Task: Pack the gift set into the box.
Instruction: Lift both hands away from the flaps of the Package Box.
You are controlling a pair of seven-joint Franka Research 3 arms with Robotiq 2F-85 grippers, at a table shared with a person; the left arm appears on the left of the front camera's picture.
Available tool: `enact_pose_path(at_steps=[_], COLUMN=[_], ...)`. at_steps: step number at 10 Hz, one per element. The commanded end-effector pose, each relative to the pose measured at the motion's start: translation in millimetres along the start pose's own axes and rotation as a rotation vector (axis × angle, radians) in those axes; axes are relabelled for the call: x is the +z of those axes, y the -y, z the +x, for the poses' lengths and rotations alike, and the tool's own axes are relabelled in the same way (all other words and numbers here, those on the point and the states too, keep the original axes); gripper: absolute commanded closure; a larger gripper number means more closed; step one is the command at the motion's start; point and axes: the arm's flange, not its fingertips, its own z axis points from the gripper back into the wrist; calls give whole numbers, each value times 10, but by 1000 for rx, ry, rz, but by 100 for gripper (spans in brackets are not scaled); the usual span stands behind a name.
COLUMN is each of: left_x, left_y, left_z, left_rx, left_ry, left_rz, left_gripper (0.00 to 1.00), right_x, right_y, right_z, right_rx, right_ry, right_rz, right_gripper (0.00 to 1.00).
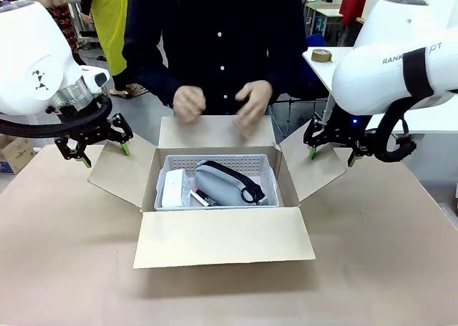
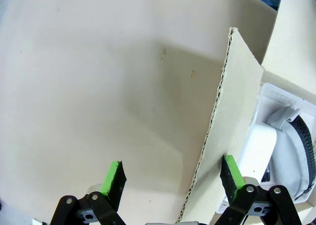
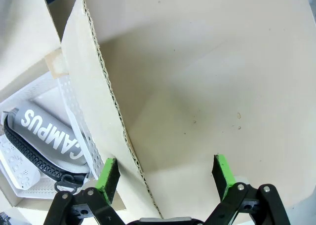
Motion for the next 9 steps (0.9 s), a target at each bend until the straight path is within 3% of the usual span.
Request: enact_pose_path(at_steps=[1,3,4,5,6,7,8,9], left_x=[27,0,349,712,935,928,679,337], left_y=[-2,0,-185,-577,-1064,-1563,-2035,-2344], left_z=[-2,0,10,28,76,128,204,278], left_rx=[6,0,-109,-141,-179,-240,-191,-104], left_ry=[6,0,-67,-138,-254,-383,-446,-501], left_rz=[19,0,-177,-341,-589,-854,-1123,-1342], left_gripper=[0,0,0,0,0,0,0,0], right_x=[33,0,237,657,988,1124,992,704], right_y=[-18,0,171,618,1160,1706,2263,2637], right_z=[10,0,-52,-147,-251,-323,-377,-449], right_rx=[-17,0,38,65,67,-23,-136,-196], right_ry=[12,0,-27,-61,-131,-209,-263,-271], right_rz=[-30,0,154,361,575,801,1042,1185], right_gripper=[0,0,0,0,0,0,0,0])
